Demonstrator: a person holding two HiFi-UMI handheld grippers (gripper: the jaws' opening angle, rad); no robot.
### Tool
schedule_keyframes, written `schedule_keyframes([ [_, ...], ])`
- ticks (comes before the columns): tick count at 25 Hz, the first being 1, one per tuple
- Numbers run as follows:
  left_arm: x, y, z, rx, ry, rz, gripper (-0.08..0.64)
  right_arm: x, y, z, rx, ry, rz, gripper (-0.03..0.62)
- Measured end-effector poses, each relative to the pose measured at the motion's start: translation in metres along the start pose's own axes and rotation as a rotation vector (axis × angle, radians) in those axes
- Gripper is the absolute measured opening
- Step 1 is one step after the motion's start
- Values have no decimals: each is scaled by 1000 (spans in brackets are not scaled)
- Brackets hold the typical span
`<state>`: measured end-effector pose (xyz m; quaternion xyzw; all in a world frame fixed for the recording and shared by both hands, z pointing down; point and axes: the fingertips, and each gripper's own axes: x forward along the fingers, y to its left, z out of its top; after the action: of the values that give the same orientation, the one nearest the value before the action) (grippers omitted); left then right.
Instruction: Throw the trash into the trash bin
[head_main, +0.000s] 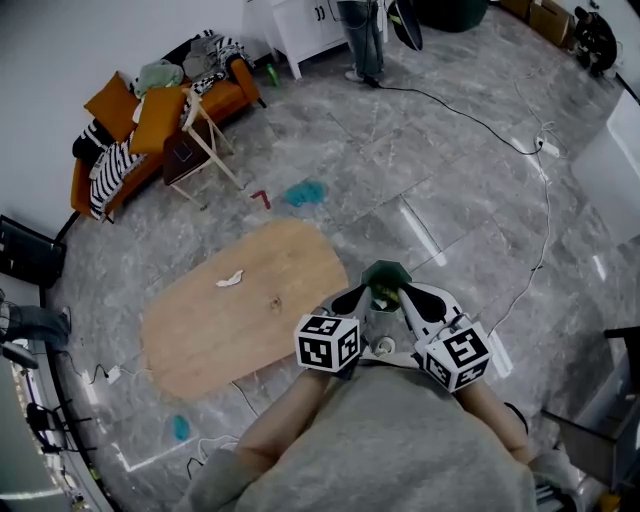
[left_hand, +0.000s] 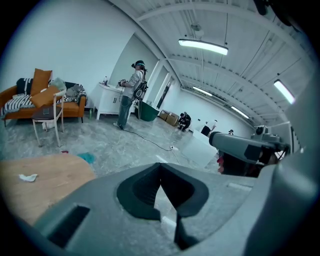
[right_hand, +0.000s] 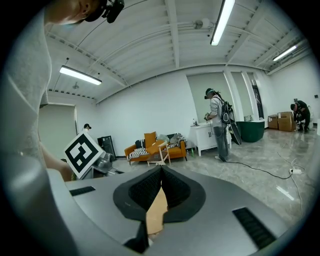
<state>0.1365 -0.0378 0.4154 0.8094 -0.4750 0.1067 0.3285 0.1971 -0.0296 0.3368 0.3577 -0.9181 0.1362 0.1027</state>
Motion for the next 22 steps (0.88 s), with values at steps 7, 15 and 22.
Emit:
schedule_keyframes([
  [7,-8,0,0,-2,-23,9,9,-1,3,0,-2,-5,5,8],
  [15,-16,10,-4,-56,-59,32,10,3,11,-5,-6,-2,33,9],
  [22,-22,20,-5,-69,-71,59,10,11,17,-4,-34,10,56,9],
])
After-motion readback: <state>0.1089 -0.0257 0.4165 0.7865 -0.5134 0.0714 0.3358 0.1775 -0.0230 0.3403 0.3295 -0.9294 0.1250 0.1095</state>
